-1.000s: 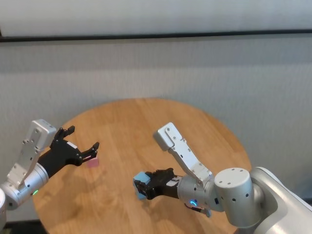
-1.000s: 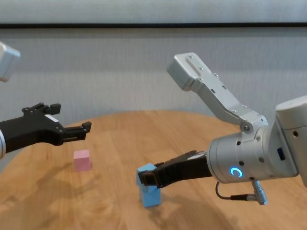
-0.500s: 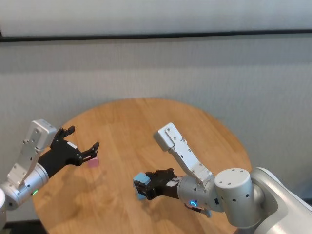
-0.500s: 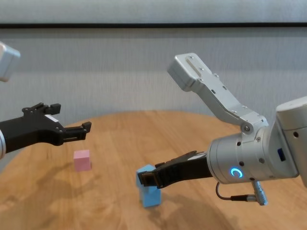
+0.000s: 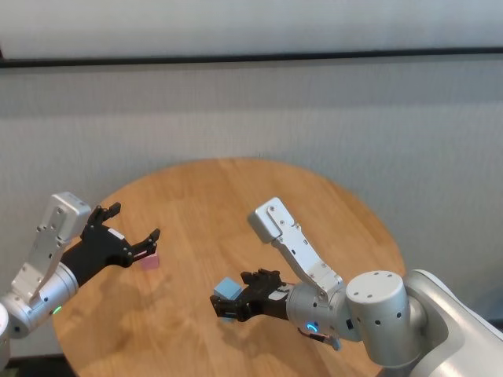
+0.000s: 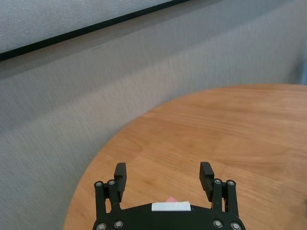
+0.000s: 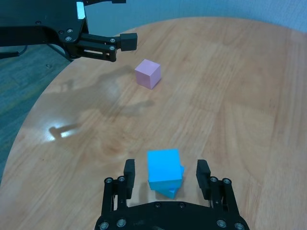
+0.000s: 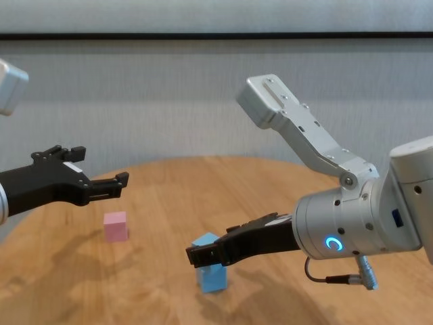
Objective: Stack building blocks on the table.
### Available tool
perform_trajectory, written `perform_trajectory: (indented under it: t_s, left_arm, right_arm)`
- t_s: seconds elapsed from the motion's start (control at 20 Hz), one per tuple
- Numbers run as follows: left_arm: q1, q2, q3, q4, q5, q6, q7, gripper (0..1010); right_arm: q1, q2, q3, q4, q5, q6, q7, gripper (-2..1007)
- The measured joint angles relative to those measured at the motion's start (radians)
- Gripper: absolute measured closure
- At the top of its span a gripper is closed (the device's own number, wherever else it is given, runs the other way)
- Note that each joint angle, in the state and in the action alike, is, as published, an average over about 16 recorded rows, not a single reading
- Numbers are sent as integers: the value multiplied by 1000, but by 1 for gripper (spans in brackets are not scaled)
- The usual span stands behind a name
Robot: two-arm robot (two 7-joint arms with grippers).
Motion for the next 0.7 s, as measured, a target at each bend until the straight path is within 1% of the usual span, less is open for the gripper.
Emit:
perform_trajectory:
  t_s: [0.15, 0.3, 0.5, 0.7]
  left_arm:
    - [0, 0, 0, 0, 0, 0, 0, 10]
    - [0, 0, 0, 0, 0, 0, 0, 10]
    - [0, 0, 0, 0, 0, 0, 0, 10]
    - [0, 0, 0, 0, 0, 0, 0, 10]
  right_arm:
    - [-16, 7, 21, -30, 6, -23, -4, 189]
    - [-38, 18, 49, -71, 12, -62, -12, 115]
    - [-72, 33, 102, -134, 20, -137, -32, 47]
    - [-105, 47, 168, -193, 23, -224, -65, 8]
